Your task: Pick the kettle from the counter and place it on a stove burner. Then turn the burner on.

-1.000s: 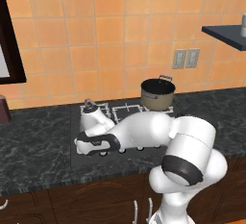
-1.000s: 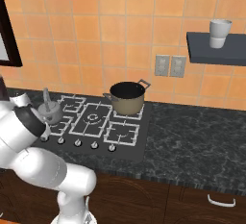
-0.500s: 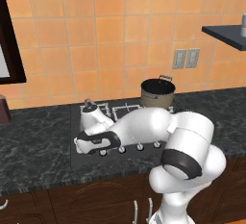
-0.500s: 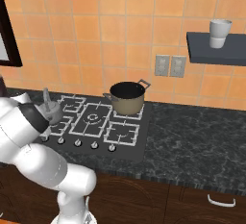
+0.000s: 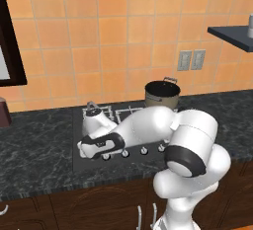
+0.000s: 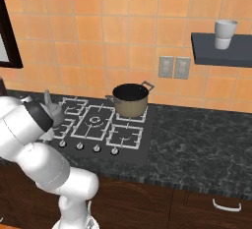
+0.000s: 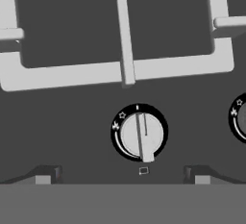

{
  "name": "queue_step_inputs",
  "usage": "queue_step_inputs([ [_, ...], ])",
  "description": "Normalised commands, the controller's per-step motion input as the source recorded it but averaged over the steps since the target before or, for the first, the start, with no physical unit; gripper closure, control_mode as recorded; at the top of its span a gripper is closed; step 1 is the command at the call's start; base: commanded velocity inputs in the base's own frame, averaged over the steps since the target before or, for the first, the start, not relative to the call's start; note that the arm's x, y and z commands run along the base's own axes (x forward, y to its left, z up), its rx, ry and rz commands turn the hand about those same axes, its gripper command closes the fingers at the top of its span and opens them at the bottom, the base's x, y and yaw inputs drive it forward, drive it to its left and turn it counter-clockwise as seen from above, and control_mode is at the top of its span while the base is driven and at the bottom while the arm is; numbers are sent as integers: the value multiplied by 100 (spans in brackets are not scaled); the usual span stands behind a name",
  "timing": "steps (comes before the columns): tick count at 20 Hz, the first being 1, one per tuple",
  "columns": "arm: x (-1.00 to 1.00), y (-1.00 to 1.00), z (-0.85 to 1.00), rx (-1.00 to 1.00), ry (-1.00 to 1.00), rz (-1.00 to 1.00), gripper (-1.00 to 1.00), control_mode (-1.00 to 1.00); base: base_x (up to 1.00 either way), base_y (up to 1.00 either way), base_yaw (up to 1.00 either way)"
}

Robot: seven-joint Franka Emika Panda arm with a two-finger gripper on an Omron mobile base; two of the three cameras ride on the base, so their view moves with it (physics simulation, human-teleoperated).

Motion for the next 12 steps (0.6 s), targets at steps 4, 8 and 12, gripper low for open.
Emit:
queue_step_inputs([
  [4, 20, 0, -2, 0, 0, 0, -100, -100, 0, 0, 0],
  [8, 31, 4, -6, 0, 0, 0, -100, -100, 0, 0, 0],
  [12, 11, 15, -24, -1, 0, 0, -100, -100, 0, 0, 0],
])
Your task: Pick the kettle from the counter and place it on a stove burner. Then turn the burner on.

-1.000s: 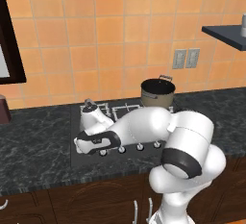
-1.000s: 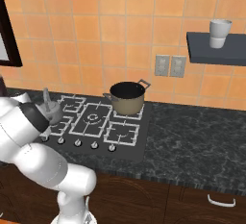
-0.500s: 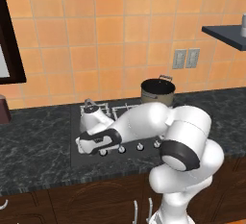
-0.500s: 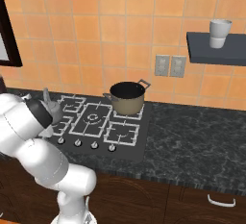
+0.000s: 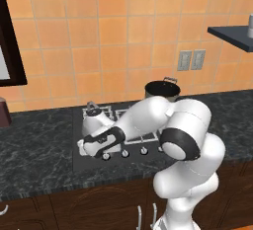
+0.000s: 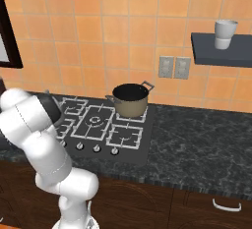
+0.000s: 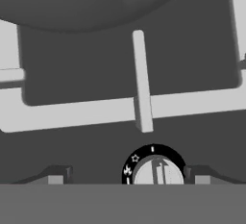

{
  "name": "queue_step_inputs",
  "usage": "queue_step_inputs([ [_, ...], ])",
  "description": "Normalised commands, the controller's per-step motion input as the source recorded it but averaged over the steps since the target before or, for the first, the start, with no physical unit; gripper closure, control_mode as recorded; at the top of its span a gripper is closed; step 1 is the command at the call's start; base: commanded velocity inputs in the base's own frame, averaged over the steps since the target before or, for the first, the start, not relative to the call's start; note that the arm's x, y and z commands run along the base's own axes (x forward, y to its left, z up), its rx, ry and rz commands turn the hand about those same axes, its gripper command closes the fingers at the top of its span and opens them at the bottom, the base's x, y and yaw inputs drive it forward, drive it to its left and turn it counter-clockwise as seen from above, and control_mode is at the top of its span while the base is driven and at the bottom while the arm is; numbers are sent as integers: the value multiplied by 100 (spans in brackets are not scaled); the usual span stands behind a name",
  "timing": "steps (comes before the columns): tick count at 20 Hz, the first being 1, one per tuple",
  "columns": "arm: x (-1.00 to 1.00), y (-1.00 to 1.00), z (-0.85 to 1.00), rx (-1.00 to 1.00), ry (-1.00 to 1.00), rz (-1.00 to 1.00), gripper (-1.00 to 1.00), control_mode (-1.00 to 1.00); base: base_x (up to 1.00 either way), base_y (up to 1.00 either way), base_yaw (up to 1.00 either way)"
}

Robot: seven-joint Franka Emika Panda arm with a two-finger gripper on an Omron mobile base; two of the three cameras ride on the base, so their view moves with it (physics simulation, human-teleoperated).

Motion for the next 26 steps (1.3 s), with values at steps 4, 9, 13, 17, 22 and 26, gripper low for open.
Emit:
queue_step_inputs([
  [4, 7, 39, -23, -4, 0, 0, -100, -100, 0, 0, 0],
  [9, 10, 26, -17, -2, 0, 0, -100, -100, 0, 0, 0],
  [13, 12, 3, -1, 0, -1, 0, -100, -100, 0, 0, 0],
  [17, 0, 40, -25, -2, 0, 3, -100, -100, 0, 0, 0],
  [22, 0, 47, -25, -2, 0, 10, -100, -100, 0, 0, 0],
  [26, 0, 50, -28, -2, 0, 14, -100, -100, 0, 0, 0],
])
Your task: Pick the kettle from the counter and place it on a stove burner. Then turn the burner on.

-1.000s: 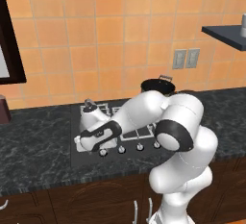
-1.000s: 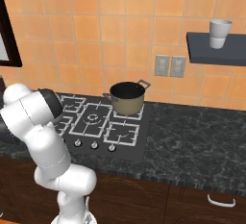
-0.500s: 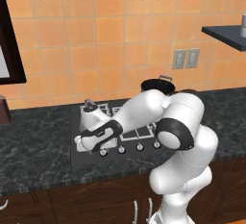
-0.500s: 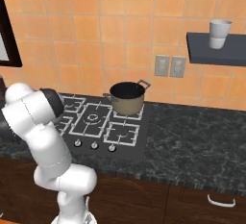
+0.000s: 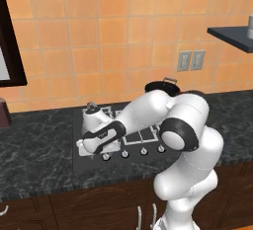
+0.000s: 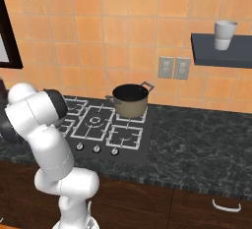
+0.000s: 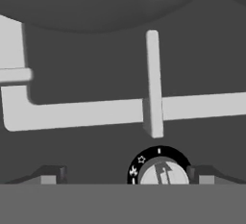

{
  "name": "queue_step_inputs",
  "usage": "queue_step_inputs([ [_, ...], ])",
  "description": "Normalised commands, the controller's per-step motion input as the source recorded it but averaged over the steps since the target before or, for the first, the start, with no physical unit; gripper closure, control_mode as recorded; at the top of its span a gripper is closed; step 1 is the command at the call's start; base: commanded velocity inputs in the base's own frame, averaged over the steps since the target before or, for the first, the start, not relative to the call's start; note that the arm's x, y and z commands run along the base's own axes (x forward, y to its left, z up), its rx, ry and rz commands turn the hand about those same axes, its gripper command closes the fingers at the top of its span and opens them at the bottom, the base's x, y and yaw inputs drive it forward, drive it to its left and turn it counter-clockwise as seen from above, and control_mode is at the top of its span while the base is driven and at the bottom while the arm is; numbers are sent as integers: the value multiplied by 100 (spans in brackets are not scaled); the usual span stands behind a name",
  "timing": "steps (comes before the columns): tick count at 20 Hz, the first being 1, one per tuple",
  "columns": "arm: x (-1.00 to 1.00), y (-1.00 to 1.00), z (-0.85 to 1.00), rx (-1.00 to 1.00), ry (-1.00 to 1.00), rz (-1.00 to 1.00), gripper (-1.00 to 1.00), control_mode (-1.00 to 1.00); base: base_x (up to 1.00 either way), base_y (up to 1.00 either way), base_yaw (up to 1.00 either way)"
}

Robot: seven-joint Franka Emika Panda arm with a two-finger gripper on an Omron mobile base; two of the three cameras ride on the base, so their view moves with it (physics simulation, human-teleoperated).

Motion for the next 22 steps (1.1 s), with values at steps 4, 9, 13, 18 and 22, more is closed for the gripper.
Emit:
queue_step_inputs([
  [4, 0, 54, -30, -3, 0, 18, -100, -100, 0, 0, 0],
  [9, 0, 56, -32, -3, 0, 20, -100, -100, 0, 0, 0],
  [13, -1, 54, -29, -3, -3, 22, -100, -100, 0, 0, 0],
  [18, -13, 46, -17, -4, -13, 18, -100, -100, 0, 0, 0],
  [22, -21, 3, 8, 0, -21, 3, -100, -100, 0, 0, 0],
])
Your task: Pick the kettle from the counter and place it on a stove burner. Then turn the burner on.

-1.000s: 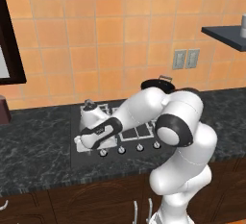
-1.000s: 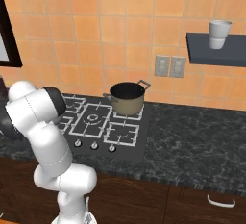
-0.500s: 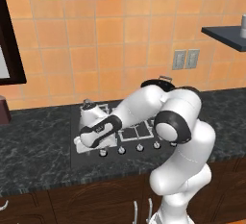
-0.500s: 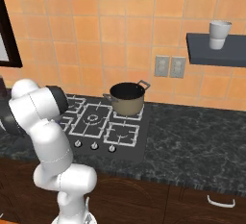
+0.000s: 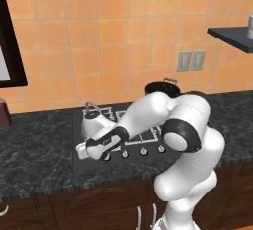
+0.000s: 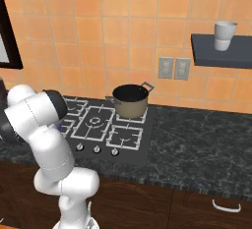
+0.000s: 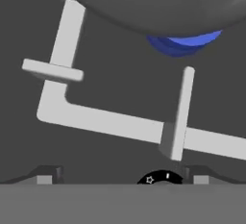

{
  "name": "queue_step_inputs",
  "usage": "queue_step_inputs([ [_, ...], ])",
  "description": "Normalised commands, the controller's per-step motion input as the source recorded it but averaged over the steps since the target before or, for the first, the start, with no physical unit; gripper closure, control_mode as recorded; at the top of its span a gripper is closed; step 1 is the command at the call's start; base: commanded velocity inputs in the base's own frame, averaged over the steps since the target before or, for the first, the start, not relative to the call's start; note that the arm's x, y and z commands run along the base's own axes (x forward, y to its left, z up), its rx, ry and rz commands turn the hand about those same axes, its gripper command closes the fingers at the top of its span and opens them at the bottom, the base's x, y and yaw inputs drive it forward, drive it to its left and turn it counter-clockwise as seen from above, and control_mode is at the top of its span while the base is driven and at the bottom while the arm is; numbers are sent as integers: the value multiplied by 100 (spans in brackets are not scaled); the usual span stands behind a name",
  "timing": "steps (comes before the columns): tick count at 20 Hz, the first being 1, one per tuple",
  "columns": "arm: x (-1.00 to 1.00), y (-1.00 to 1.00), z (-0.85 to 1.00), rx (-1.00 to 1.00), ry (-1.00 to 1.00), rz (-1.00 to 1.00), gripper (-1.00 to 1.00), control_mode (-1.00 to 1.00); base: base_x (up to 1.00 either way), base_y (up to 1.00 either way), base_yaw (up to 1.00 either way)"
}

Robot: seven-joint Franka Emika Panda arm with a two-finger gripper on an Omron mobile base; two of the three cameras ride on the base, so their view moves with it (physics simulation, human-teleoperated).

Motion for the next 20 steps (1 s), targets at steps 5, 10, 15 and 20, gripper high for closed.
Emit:
queue_step_inputs([
  [5, -7, -4, 53, 0, -15, 0, -100, -100, 0, 0, 0],
  [10, -33, 0, 44, 0, -9, 0, -100, -100, 0, 0, 0],
  [15, -67, 4, 12, 0, -5, 0, -100, -100, 0, 0, 0],
  [20, -62, 13, 36, 0, -16, 0, -100, -100, 0, 0, 0],
])
